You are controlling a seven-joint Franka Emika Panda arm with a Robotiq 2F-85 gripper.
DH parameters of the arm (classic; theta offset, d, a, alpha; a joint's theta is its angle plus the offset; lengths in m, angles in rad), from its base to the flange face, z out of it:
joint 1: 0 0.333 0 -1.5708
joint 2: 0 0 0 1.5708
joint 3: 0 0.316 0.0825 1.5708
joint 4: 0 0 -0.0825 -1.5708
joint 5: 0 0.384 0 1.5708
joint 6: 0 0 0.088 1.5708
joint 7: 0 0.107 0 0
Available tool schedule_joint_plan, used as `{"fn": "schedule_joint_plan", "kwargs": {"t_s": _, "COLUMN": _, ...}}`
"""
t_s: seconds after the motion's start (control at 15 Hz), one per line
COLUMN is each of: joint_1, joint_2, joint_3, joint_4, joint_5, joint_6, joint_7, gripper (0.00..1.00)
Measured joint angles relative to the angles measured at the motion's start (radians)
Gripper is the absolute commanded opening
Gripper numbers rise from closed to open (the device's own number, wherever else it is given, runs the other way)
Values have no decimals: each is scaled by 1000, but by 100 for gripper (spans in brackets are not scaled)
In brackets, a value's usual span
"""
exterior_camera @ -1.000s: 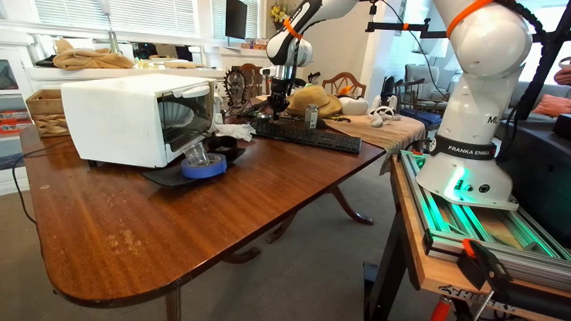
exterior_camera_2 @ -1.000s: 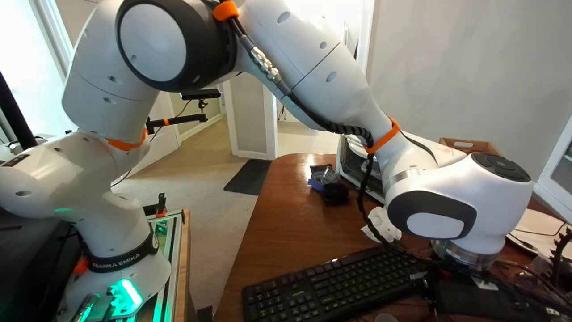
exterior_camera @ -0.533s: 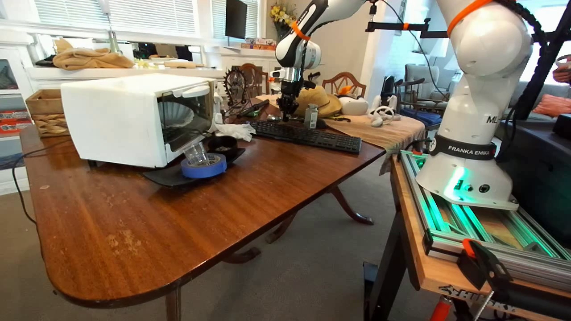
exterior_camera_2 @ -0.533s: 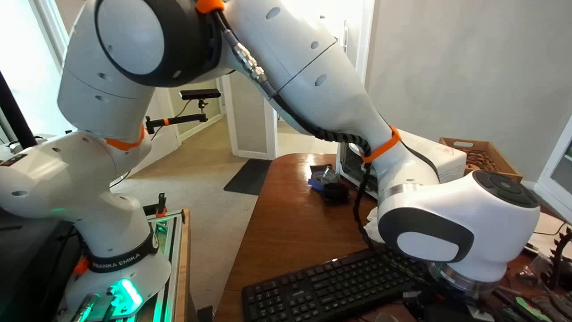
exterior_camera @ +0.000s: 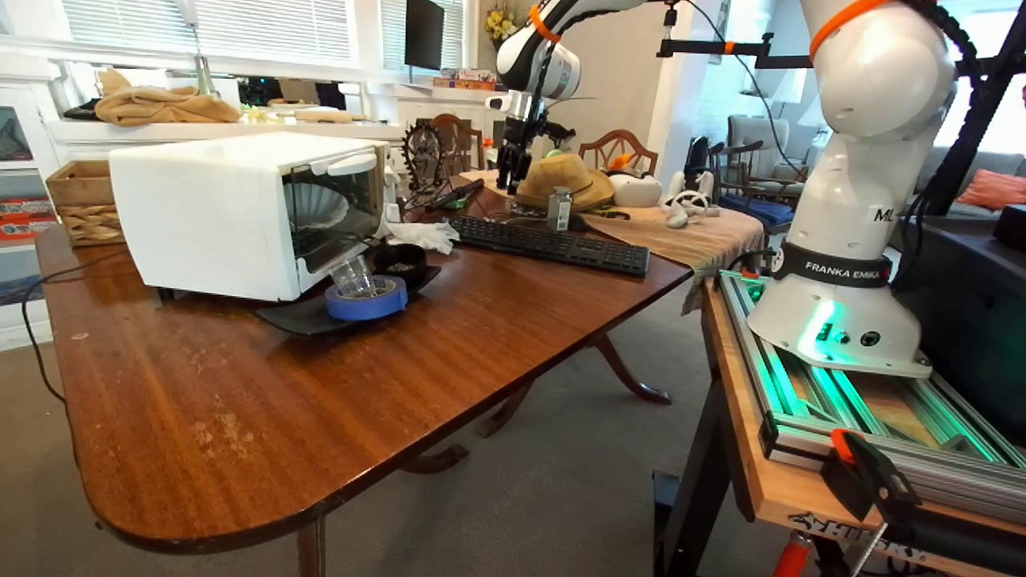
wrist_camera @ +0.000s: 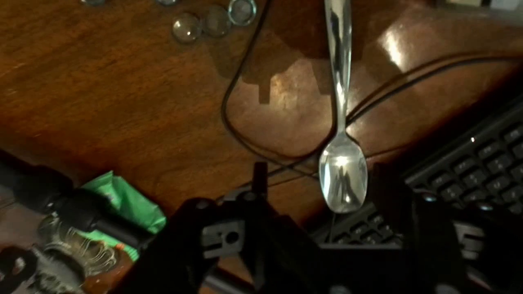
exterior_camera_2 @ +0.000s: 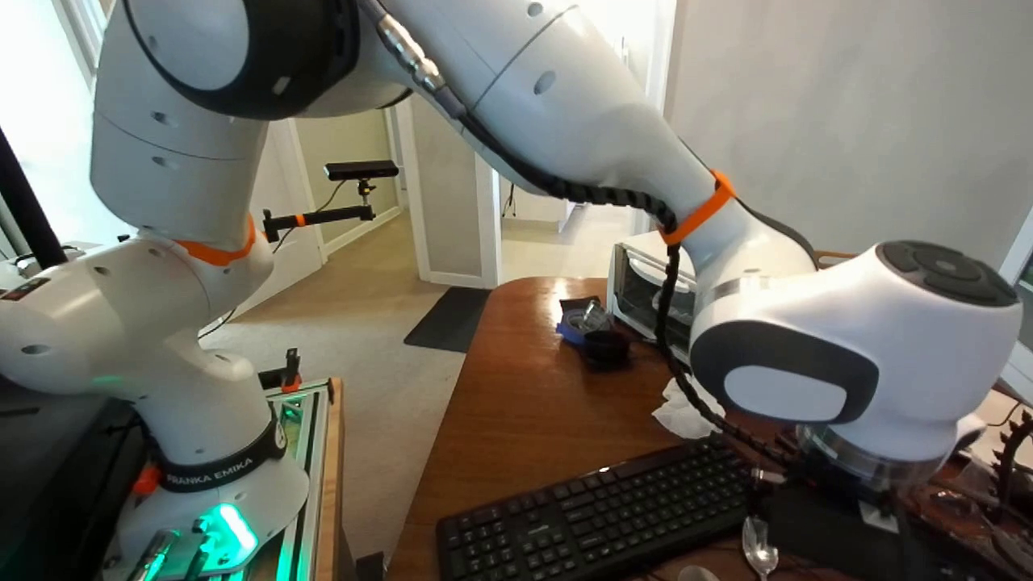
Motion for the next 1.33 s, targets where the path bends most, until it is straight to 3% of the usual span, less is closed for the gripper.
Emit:
{"fn": "schedule_joint_plan", "kwargs": {"t_s": 0.2, "joint_1": 24, "joint_2": -69, "joint_3": 10, "joint_4": 2, "joint_5": 15, "joint_6": -78, "joint_7": 34, "gripper": 100}}
{"fn": "schedule_joint_plan", "kwargs": {"t_s": 0.47, "joint_1": 122, "joint_2": -94, "joint_3": 40, "joint_4": 32, "joint_5": 19, "joint_6": -237, "joint_7": 115, "gripper": 100}}
{"fn": "schedule_joint_plan", "kwargs": {"t_s": 0.73, "joint_1": 228, "joint_2": -78, "joint_3": 55, "joint_4": 74, "joint_5": 30, "joint_6": -264, "joint_7": 286, "gripper": 100}}
{"fn": "schedule_joint_plan", "kwargs": {"t_s": 1.2, "joint_1": 253, "joint_2": -45, "joint_3": 67, "joint_4": 201, "joint_5": 38, "joint_6": -435, "joint_7": 399, "gripper": 100}}
{"fn": "schedule_joint_plan", "kwargs": {"t_s": 1.27, "joint_1": 253, "joint_2": -42, "joint_3": 67, "joint_4": 214, "joint_5": 38, "joint_6": -455, "joint_7": 405, "gripper": 75}}
{"fn": "schedule_joint_plan", "kwargs": {"t_s": 1.33, "joint_1": 253, "joint_2": -40, "joint_3": 67, "joint_4": 225, "joint_5": 38, "joint_6": -476, "joint_7": 409, "gripper": 74}}
